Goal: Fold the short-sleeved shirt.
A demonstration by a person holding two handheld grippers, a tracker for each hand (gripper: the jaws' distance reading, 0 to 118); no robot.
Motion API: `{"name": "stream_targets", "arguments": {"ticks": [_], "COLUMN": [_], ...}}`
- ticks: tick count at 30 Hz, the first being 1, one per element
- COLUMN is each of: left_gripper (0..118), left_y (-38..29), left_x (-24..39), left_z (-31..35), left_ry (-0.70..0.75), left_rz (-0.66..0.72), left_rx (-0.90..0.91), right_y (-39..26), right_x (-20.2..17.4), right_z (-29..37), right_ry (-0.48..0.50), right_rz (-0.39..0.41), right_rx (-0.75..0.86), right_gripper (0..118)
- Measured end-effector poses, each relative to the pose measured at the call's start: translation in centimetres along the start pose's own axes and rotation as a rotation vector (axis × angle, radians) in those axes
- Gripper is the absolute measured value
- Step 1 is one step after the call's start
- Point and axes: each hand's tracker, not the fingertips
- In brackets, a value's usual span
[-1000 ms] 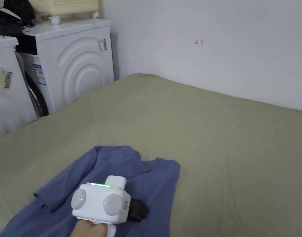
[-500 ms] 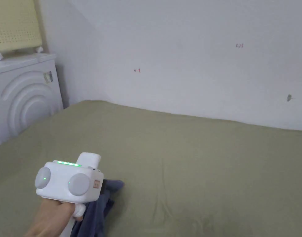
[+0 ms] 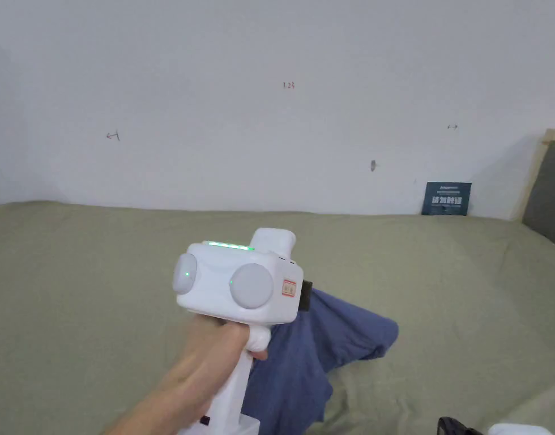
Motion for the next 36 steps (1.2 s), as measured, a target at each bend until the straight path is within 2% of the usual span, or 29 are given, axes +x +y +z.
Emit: {"name": "stream_targets", "arguments": {"ticks": [7,10,11,12,13,14,15,17,20,23,27,28,29,30,31,36], "left_gripper": [0,1,5,18,61,97,97,115,115,114,110,94,62,12,0,0], "left_y": [-6.8,-9.5,-10.1,-10.5,-10.9,-11.2,-11.3,-11.3,-11.3,-12.6,-16.3,-17.2,-18.2,-19.0,-19.9,-22.6], "left_x": [3.3,3.1,3.1,3.1,3.0,2.7,2.5,1.6,-0.6,-3.1,-6.1,-6.5,-6.7,-6.9,-7.3,-8.6], "left_z": [-14.0,-17.7,-18.2,-18.6,-18.5,-18.2,-17.3,-14.6,-7.8,0.9,12.1,14.6,16.6,18.2,19.2,23.3], "left_ry": [-0.054,-0.05,-0.053,-0.046,-0.043,-0.05,-0.048,-0.032,0.034,0.106,0.226,0.255,0.309,0.365,0.419,0.458], "left_rz": [0.028,0.054,0.053,0.052,0.05,0.044,0.055,0.059,0.052,0.101,0.176,0.168,0.158,0.154,0.148,0.205], "left_rx": [-0.231,-0.293,-0.299,-0.298,-0.286,-0.264,-0.253,-0.231,-0.115,0.013,0.147,0.161,0.182,0.206,0.212,0.23], "right_y": [-1.8,-2.5,-2.7,-2.8,-2.8,-2.8,-2.9,-2.9,-2.9,-2.9,-2.7,-2.6,-2.6,-2.6,-2.5,-2.5], "right_x": [2.0,2.4,2.6,2.7,2.7,2.8,2.8,2.7,2.2,1.3,0.2,-0.1,-0.3,-0.6,-0.9,-2.3], "right_z": [-2.4,-3.4,-3.6,-3.8,-3.9,-4.0,-4.2,-4.0,-3.6,-3.1,-1.3,-0.8,-0.4,-0.1,0.2,1.6], "right_ry": [-0.051,-0.069,-0.072,-0.075,-0.075,-0.077,-0.083,-0.079,-0.064,-0.061,-0.034,-0.026,-0.017,-0.012,-0.006,0.011], "right_rz": [-0.018,0.0,0.001,0.001,0.001,0.001,0.003,0.003,0.001,0.022,0.008,0.013,0.018,0.021,0.024,0.036], "right_rx": [-0.07,-0.1,-0.105,-0.109,-0.114,-0.116,-0.118,-0.119,-0.101,-0.085,-0.042,-0.029,-0.02,-0.018,-0.019,0.009], "right_gripper": [0,0,0,0,0,0,0,0,0,0,0,0,0,0,0,0]}}
